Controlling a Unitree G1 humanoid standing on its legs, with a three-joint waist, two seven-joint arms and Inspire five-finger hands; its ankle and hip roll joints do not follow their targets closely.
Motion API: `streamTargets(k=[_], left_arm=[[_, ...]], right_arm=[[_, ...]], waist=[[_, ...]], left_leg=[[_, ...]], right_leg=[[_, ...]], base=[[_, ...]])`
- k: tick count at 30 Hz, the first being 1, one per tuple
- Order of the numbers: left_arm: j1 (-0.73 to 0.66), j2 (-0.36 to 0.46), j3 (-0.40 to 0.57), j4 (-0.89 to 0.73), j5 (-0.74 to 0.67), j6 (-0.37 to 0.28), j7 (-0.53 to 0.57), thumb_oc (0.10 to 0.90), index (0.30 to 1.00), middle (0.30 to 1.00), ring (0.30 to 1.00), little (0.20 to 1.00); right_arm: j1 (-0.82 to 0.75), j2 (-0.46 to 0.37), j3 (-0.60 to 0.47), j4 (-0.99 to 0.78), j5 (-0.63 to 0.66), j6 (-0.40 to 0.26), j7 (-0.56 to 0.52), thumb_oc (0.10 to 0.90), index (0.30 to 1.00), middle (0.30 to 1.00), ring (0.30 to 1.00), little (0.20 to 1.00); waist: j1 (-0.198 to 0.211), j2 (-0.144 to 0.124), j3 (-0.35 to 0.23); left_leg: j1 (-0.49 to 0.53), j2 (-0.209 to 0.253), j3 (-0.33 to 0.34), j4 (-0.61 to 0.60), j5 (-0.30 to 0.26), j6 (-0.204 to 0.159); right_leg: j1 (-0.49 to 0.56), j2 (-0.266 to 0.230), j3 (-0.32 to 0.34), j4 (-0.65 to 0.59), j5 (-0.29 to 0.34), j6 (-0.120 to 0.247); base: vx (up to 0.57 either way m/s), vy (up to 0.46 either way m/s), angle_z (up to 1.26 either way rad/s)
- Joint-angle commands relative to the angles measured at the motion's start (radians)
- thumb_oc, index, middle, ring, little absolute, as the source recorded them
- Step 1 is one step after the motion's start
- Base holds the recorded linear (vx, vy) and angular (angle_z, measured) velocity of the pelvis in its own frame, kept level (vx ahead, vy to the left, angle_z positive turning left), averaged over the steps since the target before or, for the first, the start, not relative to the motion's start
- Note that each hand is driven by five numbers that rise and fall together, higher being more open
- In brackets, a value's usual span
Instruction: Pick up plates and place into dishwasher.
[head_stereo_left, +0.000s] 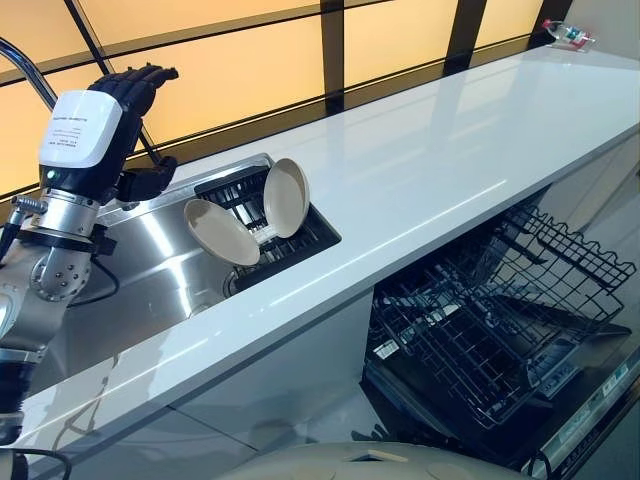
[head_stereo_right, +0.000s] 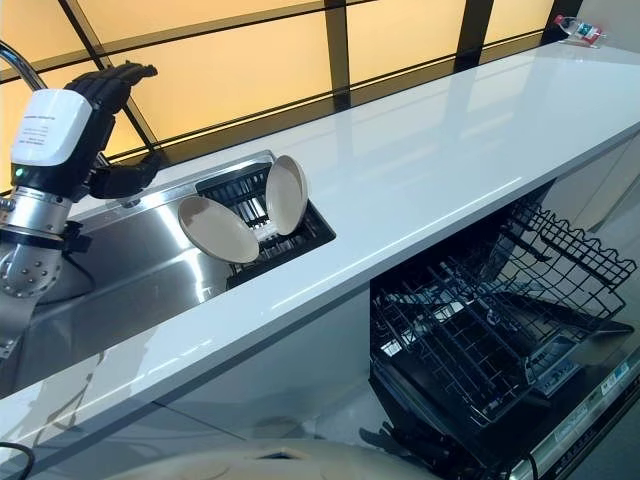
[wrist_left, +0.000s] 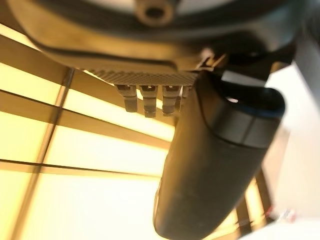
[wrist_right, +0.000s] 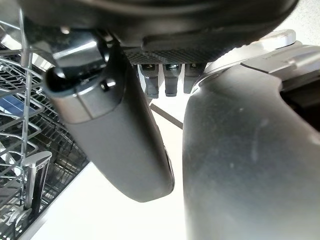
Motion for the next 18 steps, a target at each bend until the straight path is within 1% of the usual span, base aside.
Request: streamTargets(k=[1,2,6,9,15,18], left_arm=[[-0.113,0.127,0.080,0.052,0.062,0.043,-0.019,0.800,0.900,0.900,0.900,0.900],[-0.115,0.143,0.071,0.064,0.074,0.052,-0.048,0.800,0.900,0.900,0.900,0.900],[-0.127,0.183,0.040,0.112,0.117,0.052,-0.100,0.800,0.900,0.900,0.900,0.900],[-0.140,0.214,0.011,0.153,0.152,0.034,-0.158,0.800,0.900,0.900,0.900,0.900],[-0.194,0.226,-0.054,0.177,0.154,0.010,-0.219,0.800,0.900,0.900,0.900,0.900],[-0.227,0.225,-0.090,0.186,0.166,0.000,-0.268,0.800,0.900,0.900,0.900,0.900]], right_arm=[[-0.054,0.048,-0.019,0.016,-0.022,0.030,0.059,0.800,0.900,0.900,0.900,0.900],[-0.057,0.042,-0.020,0.013,-0.026,0.035,0.060,0.800,0.900,0.900,0.900,0.900],[-0.062,0.031,-0.021,0.010,-0.032,0.041,0.065,0.800,0.900,0.900,0.900,0.900],[-0.068,0.020,-0.024,0.013,-0.039,0.046,0.069,0.800,0.900,0.900,0.900,0.900],[-0.077,0.009,-0.020,0.015,-0.047,0.056,0.074,0.800,0.900,0.900,0.900,0.900],[-0.081,0.005,-0.019,0.013,-0.055,0.061,0.078,0.800,0.900,0.900,0.900,0.900]], waist=[[0.004,0.013,0.028],[0.003,0.016,0.029],[0.000,0.021,0.029],[-0.002,0.025,0.030],[-0.006,0.026,0.030],[-0.011,0.026,0.031]], left_leg=[[0.047,-0.085,0.071,0.008,-0.125,0.043],[0.047,-0.085,0.072,0.008,-0.124,0.043],[0.047,-0.087,0.073,0.008,-0.124,0.044],[0.047,-0.087,0.075,0.008,-0.123,0.044],[0.050,-0.086,0.077,0.008,-0.123,0.044],[0.049,-0.086,0.079,0.008,-0.123,0.044]], right_leg=[[-0.006,0.042,-0.017,0.009,-0.018,0.021],[-0.006,0.042,-0.018,0.009,-0.017,0.023],[-0.007,0.041,-0.018,0.009,-0.015,0.026],[-0.009,0.040,-0.018,0.009,-0.012,0.029],[-0.008,0.040,-0.017,0.009,-0.010,0.032],[-0.010,0.041,-0.013,0.009,-0.008,0.032]], base=[[0.00,0.000,0.00],[0.00,0.000,0.00],[0.00,0.000,0.00],[0.00,0.000,0.00],[0.00,0.006,0.02],[0.00,0.000,0.00]])
